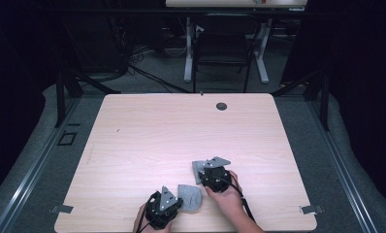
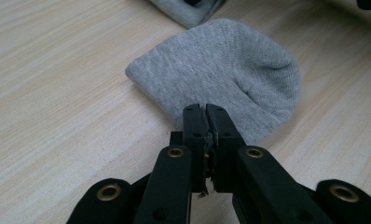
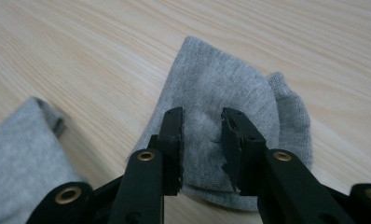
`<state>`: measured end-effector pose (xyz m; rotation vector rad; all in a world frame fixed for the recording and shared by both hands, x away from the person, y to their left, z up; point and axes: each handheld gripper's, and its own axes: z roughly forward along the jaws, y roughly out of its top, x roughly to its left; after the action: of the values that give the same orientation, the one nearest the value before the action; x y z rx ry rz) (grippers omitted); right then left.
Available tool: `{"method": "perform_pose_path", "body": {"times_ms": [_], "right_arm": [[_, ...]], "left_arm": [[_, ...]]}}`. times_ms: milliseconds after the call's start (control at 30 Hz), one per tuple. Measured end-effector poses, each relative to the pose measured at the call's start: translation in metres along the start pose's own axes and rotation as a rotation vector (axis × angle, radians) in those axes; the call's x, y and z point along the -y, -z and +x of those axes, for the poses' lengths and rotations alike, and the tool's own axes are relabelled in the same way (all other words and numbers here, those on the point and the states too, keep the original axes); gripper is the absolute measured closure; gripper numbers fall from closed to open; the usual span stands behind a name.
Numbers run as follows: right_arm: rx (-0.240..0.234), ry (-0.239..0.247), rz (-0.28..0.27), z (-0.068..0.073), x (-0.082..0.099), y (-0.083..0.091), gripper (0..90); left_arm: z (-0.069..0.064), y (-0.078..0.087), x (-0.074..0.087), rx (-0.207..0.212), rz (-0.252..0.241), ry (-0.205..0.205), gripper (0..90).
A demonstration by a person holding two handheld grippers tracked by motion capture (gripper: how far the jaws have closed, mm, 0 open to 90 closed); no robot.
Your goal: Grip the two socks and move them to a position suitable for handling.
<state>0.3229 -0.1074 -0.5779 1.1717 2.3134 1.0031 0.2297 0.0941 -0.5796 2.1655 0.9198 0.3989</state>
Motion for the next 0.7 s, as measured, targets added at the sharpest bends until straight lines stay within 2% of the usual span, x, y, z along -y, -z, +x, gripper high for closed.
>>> {"method": "perform_pose_path", "body": {"times_ms": [100,133,233,467,567,700], "right_arm": [[-0.002,0.006,0.0,0.004,-0.003,-0.003,69.2],[-0.003,-0.008,-0.017,0.007,-0.004,-0.007,69.2],[-0.019,-0.026,-0.023,0.009,-0.007,-0.011,69.2],[-0.041,-0.03,-0.011,0.012,-0.015,-0.013,66.4],[-0.034,-0.035,-0.061,0.01,-0.017,-0.002,65.7],[-0.025,-0.021,-0.09,0.006,-0.017,0.017,65.7]], "left_arm": [[-0.001,0.0,0.0,-0.002,-0.003,-0.003,87.4],[-0.001,0.0,0.0,-0.004,-0.001,-0.006,87.3],[-0.003,0.0,0.0,0.002,-0.002,-0.001,87.3],[-0.003,0.0,0.0,0.002,-0.002,-0.006,87.0],[-0.002,0.0,0.0,0.006,-0.006,-0.005,86.7],[-0.002,0.0,0.0,0.006,-0.003,-0.006,85.6]]}}
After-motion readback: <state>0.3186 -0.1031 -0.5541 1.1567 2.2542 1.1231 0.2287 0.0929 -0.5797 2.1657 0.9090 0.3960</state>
